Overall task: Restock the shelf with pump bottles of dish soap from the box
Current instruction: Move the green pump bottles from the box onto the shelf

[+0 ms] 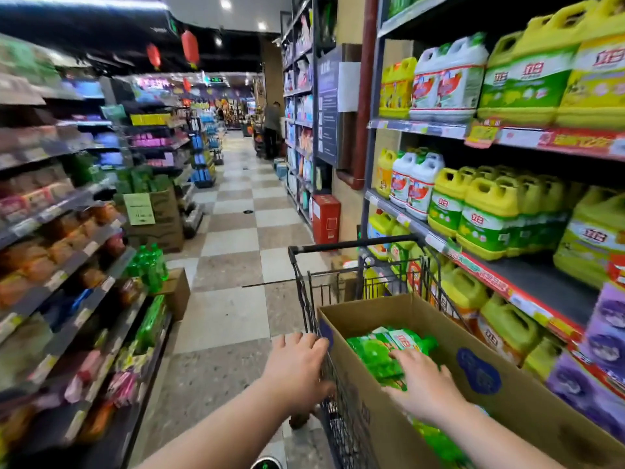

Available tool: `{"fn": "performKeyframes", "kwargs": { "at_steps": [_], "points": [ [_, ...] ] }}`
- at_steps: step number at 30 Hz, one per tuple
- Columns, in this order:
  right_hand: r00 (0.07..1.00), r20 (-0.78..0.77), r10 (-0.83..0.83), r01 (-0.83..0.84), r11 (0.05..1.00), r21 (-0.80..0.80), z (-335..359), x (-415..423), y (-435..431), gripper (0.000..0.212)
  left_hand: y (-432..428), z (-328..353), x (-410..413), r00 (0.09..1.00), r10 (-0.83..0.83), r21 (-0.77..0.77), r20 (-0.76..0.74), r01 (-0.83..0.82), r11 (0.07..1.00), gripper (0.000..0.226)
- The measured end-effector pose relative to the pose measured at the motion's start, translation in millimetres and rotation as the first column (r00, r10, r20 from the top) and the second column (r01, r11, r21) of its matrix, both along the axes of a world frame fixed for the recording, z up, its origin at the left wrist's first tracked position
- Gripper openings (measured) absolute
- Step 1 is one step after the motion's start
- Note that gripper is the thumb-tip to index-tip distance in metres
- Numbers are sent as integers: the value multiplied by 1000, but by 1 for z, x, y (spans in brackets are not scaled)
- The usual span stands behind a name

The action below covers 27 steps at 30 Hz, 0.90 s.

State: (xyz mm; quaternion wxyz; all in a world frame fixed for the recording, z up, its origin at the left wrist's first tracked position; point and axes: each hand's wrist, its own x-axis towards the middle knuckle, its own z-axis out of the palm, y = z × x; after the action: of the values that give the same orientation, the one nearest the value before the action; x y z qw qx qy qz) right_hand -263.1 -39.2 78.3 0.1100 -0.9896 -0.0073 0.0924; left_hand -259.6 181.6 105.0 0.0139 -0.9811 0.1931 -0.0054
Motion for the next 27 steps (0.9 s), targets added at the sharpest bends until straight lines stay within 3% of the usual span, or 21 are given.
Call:
{"fn": "performKeyframes", "kwargs": {
  "at_steps": [7, 15, 22, 27],
  "points": [
    [995, -59, -77, 79, 996, 41, -9, 104, -46, 74, -44, -3, 121, 996, -72, 2, -53, 72, 997, 67],
    [961, -206, -184, 195, 980, 35, -47, 137, -84, 73, -83, -49, 194, 973, -152, 65, -176, 166, 984, 72],
    [883, -346, -319, 355, 934, 44, -83, 153, -102, 71, -121, -90, 246, 915, -267, 69, -303, 301, 951, 77],
    [785, -420, -456, 536, 840, 90, -102, 179, -99, 70, -132, -124, 295, 844, -271, 45, -463, 327, 944, 88]
  ]
}}
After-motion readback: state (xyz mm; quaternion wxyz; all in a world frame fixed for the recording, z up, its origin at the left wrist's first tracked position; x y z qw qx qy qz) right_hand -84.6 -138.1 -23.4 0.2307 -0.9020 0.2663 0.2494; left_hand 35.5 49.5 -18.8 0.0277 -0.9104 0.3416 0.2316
